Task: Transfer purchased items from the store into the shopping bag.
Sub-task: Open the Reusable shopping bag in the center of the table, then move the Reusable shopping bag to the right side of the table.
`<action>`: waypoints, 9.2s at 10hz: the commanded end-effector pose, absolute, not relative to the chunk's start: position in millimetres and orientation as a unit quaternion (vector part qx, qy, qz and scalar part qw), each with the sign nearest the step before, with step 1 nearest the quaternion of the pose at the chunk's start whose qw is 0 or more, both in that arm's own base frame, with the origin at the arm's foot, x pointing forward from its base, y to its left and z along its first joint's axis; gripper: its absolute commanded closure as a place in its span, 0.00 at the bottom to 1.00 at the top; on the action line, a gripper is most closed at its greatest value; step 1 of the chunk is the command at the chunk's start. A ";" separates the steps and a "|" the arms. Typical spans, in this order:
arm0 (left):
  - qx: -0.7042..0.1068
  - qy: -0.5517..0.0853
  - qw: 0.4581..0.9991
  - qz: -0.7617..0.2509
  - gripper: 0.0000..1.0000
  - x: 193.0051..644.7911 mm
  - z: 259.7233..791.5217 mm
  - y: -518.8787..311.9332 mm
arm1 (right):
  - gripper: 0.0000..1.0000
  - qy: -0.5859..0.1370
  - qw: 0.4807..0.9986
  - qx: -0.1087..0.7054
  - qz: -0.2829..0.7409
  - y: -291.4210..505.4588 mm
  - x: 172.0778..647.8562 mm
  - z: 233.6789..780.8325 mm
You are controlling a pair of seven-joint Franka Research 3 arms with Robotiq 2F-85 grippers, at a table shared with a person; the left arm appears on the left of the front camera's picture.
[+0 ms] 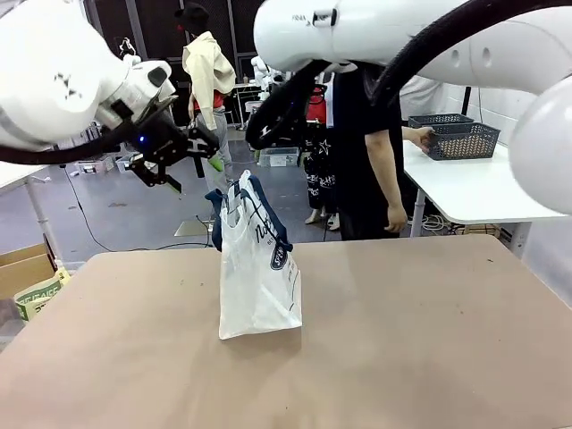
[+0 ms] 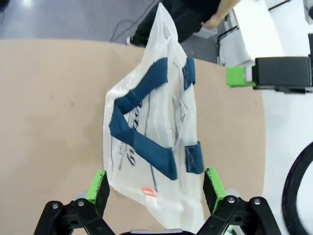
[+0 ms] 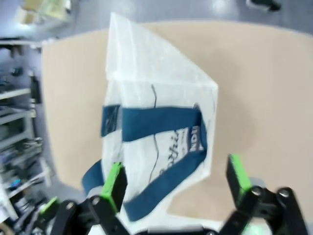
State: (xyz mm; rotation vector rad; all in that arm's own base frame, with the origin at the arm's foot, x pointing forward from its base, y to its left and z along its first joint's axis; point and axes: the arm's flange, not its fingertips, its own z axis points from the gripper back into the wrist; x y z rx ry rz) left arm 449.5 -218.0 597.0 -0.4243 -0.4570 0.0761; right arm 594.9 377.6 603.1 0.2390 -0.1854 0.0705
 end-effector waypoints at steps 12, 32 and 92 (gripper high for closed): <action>-0.223 -0.077 0.969 0.079 0.00 482.9 572.2 -209.0 | 0.00 -0.006 0.995 0.100 0.030 409.4 609.8 566.6; -0.261 -0.034 0.963 0.057 0.00 520.2 533.3 -218.1 | 0.00 0.038 0.991 0.111 0.063 399.0 587.1 537.5; -0.155 -0.003 0.983 -0.095 1.00 499.5 514.2 -197.1 | 1.00 0.013 0.963 0.047 0.264 278.4 505.9 541.1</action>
